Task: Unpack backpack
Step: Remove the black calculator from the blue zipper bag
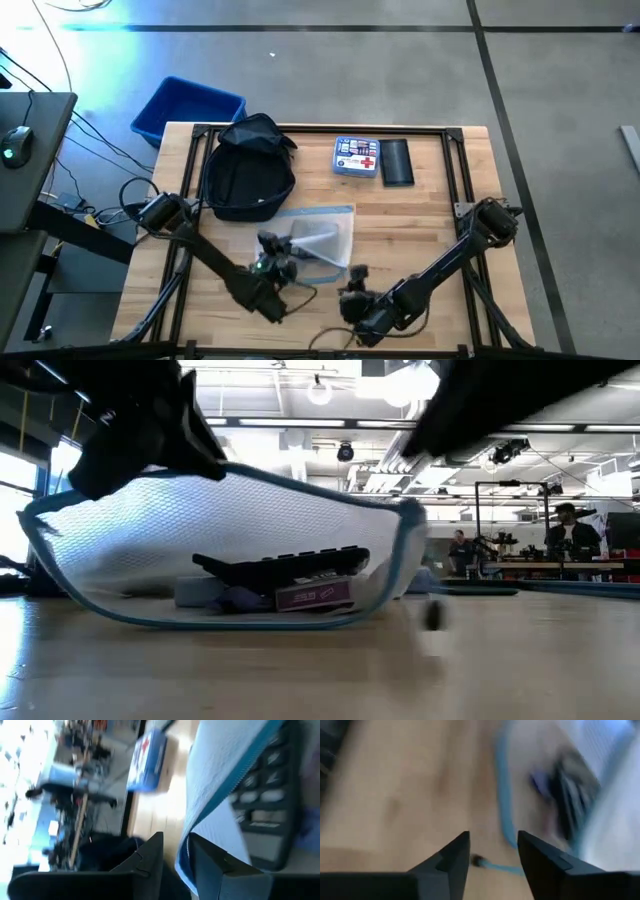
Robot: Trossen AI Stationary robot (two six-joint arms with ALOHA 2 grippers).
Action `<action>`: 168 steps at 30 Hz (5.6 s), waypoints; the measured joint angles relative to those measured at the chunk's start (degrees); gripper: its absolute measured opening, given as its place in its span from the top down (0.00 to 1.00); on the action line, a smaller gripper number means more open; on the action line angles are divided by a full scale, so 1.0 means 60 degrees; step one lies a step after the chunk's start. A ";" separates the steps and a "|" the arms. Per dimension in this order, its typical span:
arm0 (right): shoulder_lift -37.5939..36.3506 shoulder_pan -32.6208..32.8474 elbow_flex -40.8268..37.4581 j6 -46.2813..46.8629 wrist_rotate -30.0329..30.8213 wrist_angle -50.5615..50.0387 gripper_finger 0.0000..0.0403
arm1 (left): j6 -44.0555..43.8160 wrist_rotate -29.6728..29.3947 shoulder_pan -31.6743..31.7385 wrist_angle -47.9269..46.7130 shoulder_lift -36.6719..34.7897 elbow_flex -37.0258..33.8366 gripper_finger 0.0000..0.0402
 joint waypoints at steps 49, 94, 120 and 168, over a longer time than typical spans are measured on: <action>0.2284 -0.2667 -0.0103 -0.7431 0.2802 0.3179 0.58 | 0.2973 0.2848 0.0626 0.3675 -0.0004 -0.0812 1.00; 0.2244 -0.4365 -0.0089 -0.6949 0.1692 0.2403 0.66 | -0.2611 0.0273 0.0605 -0.1840 -0.0219 -0.1121 1.00; 0.2007 -0.3249 0.0684 -0.6203 0.2011 0.1189 1.00 | -0.3238 0.0634 0.0543 -0.1838 -0.0209 -0.1355 1.00; 0.3138 -0.4756 0.0726 -0.7476 0.0061 0.3296 0.60 | -0.2233 0.0514 0.0535 -0.0816 -0.0208 -0.1359 1.00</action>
